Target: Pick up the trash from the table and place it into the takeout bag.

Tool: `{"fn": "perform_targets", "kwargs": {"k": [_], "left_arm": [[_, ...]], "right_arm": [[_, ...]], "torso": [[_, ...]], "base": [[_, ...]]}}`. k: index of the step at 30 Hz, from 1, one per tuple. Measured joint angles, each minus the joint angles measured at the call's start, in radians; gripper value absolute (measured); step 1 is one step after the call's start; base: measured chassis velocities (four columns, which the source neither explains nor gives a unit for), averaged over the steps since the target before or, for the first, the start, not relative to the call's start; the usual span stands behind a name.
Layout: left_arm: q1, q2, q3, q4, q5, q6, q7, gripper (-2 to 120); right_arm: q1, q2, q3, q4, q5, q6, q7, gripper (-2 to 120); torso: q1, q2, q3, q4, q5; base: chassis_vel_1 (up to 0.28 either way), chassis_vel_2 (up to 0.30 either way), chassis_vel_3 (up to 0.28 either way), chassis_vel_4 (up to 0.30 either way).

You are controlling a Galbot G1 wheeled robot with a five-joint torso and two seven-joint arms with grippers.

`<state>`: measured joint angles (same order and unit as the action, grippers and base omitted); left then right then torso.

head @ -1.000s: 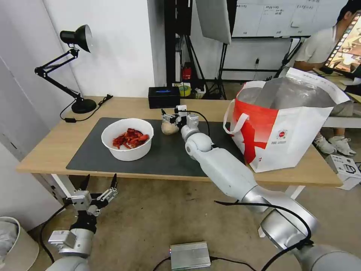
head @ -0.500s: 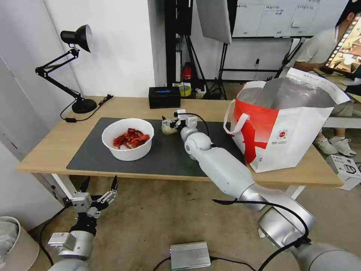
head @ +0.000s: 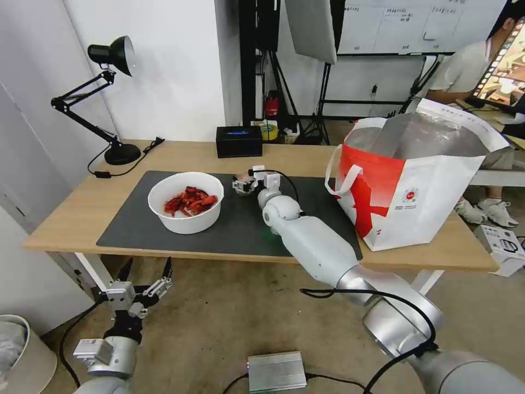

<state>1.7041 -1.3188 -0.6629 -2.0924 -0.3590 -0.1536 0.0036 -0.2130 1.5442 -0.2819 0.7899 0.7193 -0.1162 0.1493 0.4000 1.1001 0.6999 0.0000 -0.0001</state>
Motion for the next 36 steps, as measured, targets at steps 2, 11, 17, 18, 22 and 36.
{"fn": "perform_targets", "kwargs": {"k": [2,11,17,18,22,36], "left_arm": [[0.000,-0.001,0.001,0.001,0.000,0.000,0.000,100],[0.000,-0.001,0.008,0.004,0.004,0.000,0.001,100],[0.003,-0.006,0.012,0.005,0.010,-0.001,0.001,100],[0.003,-0.006,0.012,0.005,0.010,-0.001,0.001,100],[0.003,-0.007,0.012,0.005,0.012,-0.002,0.001,100],[0.003,-0.018,0.001,0.002,0.011,-0.003,0.001,100]], "right_arm": [[0.000,0.004,0.002,-0.012,-0.007,0.002,-0.001,100],[-0.006,0.016,0.007,-0.048,-0.024,0.010,-0.006,100],[-0.008,0.017,0.005,-0.053,-0.025,0.009,-0.008,85],[-0.008,0.017,0.005,-0.053,-0.025,0.009,-0.008,85],[-0.009,0.019,0.003,-0.059,-0.025,0.005,-0.009,71],[-0.009,0.023,0.006,-0.056,-0.017,0.001,-0.001,24]], "torso": [[0.000,0.000,0.000,0.0000,0.0000],[0.000,0.000,0.000,0.0000,0.0001],[0.000,0.000,0.000,0.0000,0.0001],[0.000,0.000,0.000,0.0000,0.0001],[0.000,0.000,0.000,0.0001,0.0001],[0.000,0.000,0.000,0.0000,0.0000]], "base": [[0.000,0.000,0.000,0.000],[0.000,0.000,0.000,0.000],[0.000,0.000,0.000,0.000],[0.000,0.000,0.000,0.000],[0.000,0.000,0.000,0.000],[0.000,0.000,0.000,0.000]]}}
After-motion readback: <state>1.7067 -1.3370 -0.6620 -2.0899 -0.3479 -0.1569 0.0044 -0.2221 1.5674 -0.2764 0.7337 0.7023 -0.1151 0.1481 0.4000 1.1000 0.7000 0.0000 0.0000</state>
